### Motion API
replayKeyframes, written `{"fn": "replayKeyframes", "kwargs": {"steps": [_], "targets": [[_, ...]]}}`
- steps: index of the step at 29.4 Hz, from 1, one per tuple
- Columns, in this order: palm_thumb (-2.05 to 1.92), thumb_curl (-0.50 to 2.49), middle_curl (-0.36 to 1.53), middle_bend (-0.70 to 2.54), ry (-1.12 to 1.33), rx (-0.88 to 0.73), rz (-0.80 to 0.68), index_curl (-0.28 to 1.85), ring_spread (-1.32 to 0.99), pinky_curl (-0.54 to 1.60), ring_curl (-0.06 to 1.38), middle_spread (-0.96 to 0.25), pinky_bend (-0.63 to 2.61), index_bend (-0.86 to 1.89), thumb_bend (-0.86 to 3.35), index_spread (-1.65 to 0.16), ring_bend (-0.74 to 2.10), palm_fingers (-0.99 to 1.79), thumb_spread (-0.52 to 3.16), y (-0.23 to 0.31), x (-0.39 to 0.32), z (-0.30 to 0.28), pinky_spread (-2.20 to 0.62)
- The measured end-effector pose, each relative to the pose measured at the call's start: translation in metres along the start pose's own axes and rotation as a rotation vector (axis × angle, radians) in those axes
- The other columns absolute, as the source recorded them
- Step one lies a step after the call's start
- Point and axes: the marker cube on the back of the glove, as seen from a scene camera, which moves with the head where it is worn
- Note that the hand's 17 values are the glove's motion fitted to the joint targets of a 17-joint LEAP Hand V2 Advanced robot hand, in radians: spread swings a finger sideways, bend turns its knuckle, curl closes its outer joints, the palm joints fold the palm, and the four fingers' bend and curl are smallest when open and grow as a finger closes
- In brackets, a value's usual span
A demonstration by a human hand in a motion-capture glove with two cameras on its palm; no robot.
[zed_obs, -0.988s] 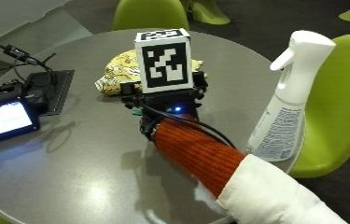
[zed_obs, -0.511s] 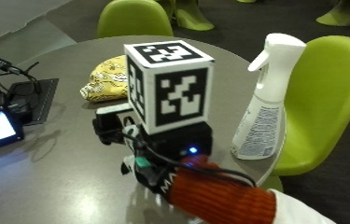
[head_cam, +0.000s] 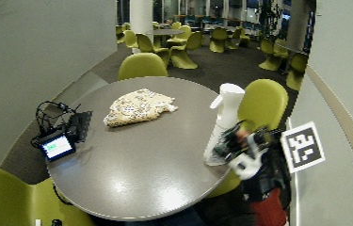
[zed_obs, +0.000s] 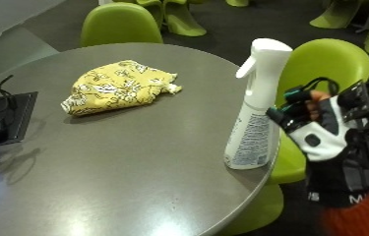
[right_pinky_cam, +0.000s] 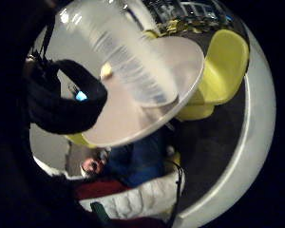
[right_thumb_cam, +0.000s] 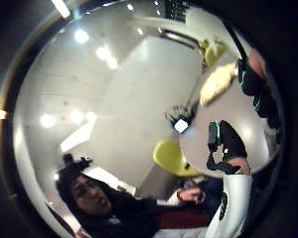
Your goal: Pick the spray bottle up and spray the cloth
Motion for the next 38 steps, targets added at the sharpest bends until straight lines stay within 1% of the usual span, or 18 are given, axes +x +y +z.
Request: {"fn": "replayKeyframes", "kwargs": {"steps": [2, 4, 6, 9, 13, 19, 28, 33, 38], "targets": [[0.93, 0.43, 0.41, 0.37, -0.034, 0.107, -0.036, 0.24, -0.11, 0.41, 0.40, -0.02, 0.51, 0.14, 0.17, -0.16, 0.54, 1.05, 0.82, -0.018, 0.022, -0.021, -0.19], [0.91, 0.43, 0.42, 0.38, -0.066, 0.162, -0.041, 0.25, -0.12, 0.40, 0.40, -0.03, 0.45, 0.14, 0.14, -0.17, 0.51, 0.97, 0.84, -0.035, 0.034, -0.032, -0.17], [0.89, 0.43, 0.43, 0.39, -0.126, 0.159, -0.011, 0.27, -0.10, 0.40, 0.41, -0.02, 0.36, 0.14, 0.12, -0.18, 0.47, 0.75, 0.86, -0.049, 0.036, -0.033, -0.13], [0.88, 0.43, 0.44, 0.42, -0.228, 0.114, 0.016, 0.28, -0.09, 0.39, 0.42, -0.01, 0.30, 0.14, 0.09, -0.18, 0.45, 0.68, 0.88, -0.063, 0.032, -0.026, -0.08], [0.89, 0.43, 0.45, 0.43, -0.239, 0.081, -0.014, 0.26, -0.08, 0.36, 0.40, -0.01, 0.23, 0.12, 0.05, -0.19, 0.43, 0.65, 0.88, -0.078, 0.041, -0.020, -0.02], [0.93, 0.45, 0.44, 0.42, -0.229, 0.047, -0.040, 0.25, -0.07, 0.35, 0.40, -0.01, 0.20, 0.10, 0.03, -0.19, 0.46, 0.66, 0.87, -0.092, 0.043, -0.009, 0.01], [1.04, 0.49, 0.46, 0.48, -0.277, 0.025, -0.023, 0.24, -0.08, 0.34, 0.42, -0.02, 0.16, 0.10, 0.03, -0.19, 0.51, 0.73, 0.85, -0.099, 0.052, 0.007, 0.03], [1.08, 0.51, 0.46, 0.48, -0.336, 0.026, -0.026, 0.29, -0.10, 0.31, 0.41, -0.03, 0.11, 0.23, 0.02, -0.18, 0.50, 0.87, 0.83, -0.100, 0.058, 0.013, 0.02], [1.09, 0.53, 0.46, 0.43, -0.349, 0.050, -0.049, 0.31, -0.11, 0.34, 0.42, -0.04, 0.21, 0.17, 0.00, -0.19, 0.50, 0.96, 0.82, -0.106, 0.060, 0.016, -0.02]]}}
